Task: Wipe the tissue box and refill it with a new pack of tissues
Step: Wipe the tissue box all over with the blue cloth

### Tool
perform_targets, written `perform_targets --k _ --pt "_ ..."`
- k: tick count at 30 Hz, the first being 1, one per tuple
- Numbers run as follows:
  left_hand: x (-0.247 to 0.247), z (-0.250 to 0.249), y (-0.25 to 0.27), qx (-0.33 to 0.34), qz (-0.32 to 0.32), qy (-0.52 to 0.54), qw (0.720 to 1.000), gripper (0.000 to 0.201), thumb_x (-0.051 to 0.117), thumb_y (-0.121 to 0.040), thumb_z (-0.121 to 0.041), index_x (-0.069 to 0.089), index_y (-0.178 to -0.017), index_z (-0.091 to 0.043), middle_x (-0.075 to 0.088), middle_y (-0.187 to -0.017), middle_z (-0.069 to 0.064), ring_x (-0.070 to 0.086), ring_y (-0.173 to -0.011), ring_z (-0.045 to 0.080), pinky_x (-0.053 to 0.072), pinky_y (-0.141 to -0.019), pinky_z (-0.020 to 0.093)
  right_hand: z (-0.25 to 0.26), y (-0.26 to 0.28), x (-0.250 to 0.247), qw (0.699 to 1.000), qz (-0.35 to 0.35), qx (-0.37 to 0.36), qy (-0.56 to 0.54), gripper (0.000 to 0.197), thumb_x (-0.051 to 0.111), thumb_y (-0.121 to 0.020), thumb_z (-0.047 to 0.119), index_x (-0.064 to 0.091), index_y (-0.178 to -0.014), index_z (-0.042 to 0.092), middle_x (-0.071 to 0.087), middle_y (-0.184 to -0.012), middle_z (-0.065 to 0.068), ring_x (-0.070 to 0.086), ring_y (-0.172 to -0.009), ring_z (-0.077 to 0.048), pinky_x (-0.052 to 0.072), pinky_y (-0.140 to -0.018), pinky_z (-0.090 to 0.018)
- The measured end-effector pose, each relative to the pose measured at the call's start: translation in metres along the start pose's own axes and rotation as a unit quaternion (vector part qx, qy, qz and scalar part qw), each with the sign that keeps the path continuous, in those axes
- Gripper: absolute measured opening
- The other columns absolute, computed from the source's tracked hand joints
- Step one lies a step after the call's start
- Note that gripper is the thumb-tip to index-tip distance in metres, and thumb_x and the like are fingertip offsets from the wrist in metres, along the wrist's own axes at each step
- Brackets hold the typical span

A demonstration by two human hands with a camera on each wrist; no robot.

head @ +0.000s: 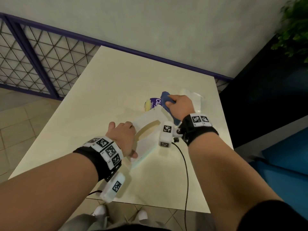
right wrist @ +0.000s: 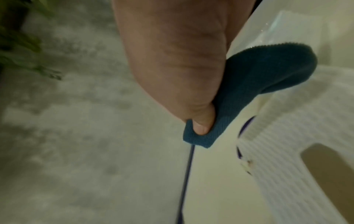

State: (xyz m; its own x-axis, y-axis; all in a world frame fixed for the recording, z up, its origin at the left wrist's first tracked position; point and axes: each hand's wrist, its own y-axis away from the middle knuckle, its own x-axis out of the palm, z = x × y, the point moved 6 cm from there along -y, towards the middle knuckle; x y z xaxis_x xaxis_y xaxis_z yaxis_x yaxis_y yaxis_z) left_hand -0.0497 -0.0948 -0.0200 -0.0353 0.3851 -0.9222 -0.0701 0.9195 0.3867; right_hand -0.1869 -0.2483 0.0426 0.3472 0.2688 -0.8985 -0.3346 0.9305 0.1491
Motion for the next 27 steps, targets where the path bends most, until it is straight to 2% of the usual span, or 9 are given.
perform_targets --k 3,4,7,11,13,17,20,23,27 --pt "-0.002 -0.001 0.000 -0.001 -0.003 -0.003 1.000 0.090 0.069 -0.063 -0.071 0.046 -0.129 -0.015 0.044 -0.132 -0.002 0.049 -0.115 0.020 0.027 -0.101 0.043 0.003 -0.016 0.055 0.987 0.129 0.017 0.099 0.055 0.037 -0.101 0.027 0.021 -0.152 0.013 0.026 -0.158 -0.009 0.031 -0.142 -0.028 0.029 -0.113 -0.035" --pt "-0.003 -0.001 0.000 -0.001 -0.007 -0.005 1.000 0.090 0.069 -0.063 -0.071 0.046 -0.129 -0.014 0.044 -0.132 -0.002 0.049 -0.115 0.020 0.027 -0.101 0.043 0.004 -0.016 0.069 0.980 0.143 0.013 0.138 0.058 0.035 -0.101 0.028 0.013 -0.153 0.014 0.018 -0.161 -0.008 0.023 -0.145 -0.029 0.026 -0.116 -0.039" --pt "-0.002 0.000 0.001 0.003 -0.010 -0.001 1.000 0.091 0.069 -0.063 -0.071 0.045 -0.129 -0.014 0.044 -0.134 -0.001 0.048 -0.117 0.020 0.025 -0.102 0.043 0.013 -0.006 0.091 0.965 0.156 -0.024 0.211 0.058 0.031 -0.102 0.026 0.008 -0.153 0.011 0.007 -0.162 -0.010 0.013 -0.148 -0.030 0.023 -0.117 -0.044" --pt "-0.005 -0.002 -0.002 0.008 0.000 -0.019 1.000 0.091 0.068 -0.061 -0.074 0.047 -0.127 -0.014 0.045 -0.130 0.000 0.048 -0.115 0.020 0.024 -0.101 0.043 0.019 0.014 0.092 0.936 0.218 -0.123 0.246 0.055 0.031 -0.103 0.026 0.012 -0.153 0.012 0.012 -0.162 -0.012 0.019 -0.148 -0.028 0.018 -0.118 -0.037" --pt "-0.007 -0.004 -0.003 0.008 0.006 -0.028 1.000 0.093 0.066 -0.062 -0.075 0.045 -0.129 -0.014 0.045 -0.130 0.000 0.049 -0.115 0.020 0.025 -0.101 0.044 0.009 0.000 0.080 0.943 0.196 -0.091 0.252 0.054 0.033 -0.103 0.026 0.015 -0.153 0.012 0.014 -0.161 -0.012 0.022 -0.146 -0.028 0.022 -0.117 -0.036" --pt "-0.007 -0.003 -0.002 0.009 0.001 -0.023 1.000 0.093 0.068 -0.061 -0.074 0.045 -0.129 -0.015 0.043 -0.134 -0.001 0.048 -0.117 0.020 0.022 -0.105 0.045 0.014 -0.016 0.076 0.949 0.167 -0.021 0.266 0.060 0.038 -0.100 0.021 0.012 -0.152 0.010 0.012 -0.161 -0.013 0.021 -0.145 -0.034 0.029 -0.116 -0.045" --pt "-0.007 -0.004 -0.003 0.010 -0.001 -0.030 0.999 0.092 0.069 -0.061 -0.072 0.045 -0.130 -0.015 0.044 -0.134 -0.001 0.047 -0.120 0.020 0.020 -0.108 0.047 0.039 0.012 0.101 0.947 0.198 -0.079 0.242 0.059 0.036 -0.100 0.016 0.010 -0.152 0.008 0.013 -0.161 -0.013 0.027 -0.143 -0.033 0.031 -0.111 -0.040" --pt "-0.007 -0.007 -0.004 0.005 0.002 -0.045 0.999 0.095 0.068 -0.061 -0.073 0.043 -0.132 -0.016 0.043 -0.134 -0.001 0.046 -0.121 0.020 0.020 -0.108 0.048 0.041 0.031 0.113 0.931 0.232 -0.151 0.237 0.056 0.034 -0.103 0.022 0.011 -0.153 0.014 0.010 -0.162 -0.009 0.016 -0.148 -0.028 0.023 -0.116 -0.039" --pt "-0.006 -0.005 -0.002 0.002 0.002 -0.033 0.999 0.096 0.066 -0.063 -0.075 0.042 -0.134 -0.015 0.040 -0.140 -0.001 0.046 -0.123 0.020 0.021 -0.106 0.048 0.012 0.000 0.083 0.950 0.176 -0.058 0.249 0.054 0.033 -0.102 0.022 0.015 -0.152 0.010 0.016 -0.160 -0.011 0.020 -0.145 -0.031 0.026 -0.117 -0.041"
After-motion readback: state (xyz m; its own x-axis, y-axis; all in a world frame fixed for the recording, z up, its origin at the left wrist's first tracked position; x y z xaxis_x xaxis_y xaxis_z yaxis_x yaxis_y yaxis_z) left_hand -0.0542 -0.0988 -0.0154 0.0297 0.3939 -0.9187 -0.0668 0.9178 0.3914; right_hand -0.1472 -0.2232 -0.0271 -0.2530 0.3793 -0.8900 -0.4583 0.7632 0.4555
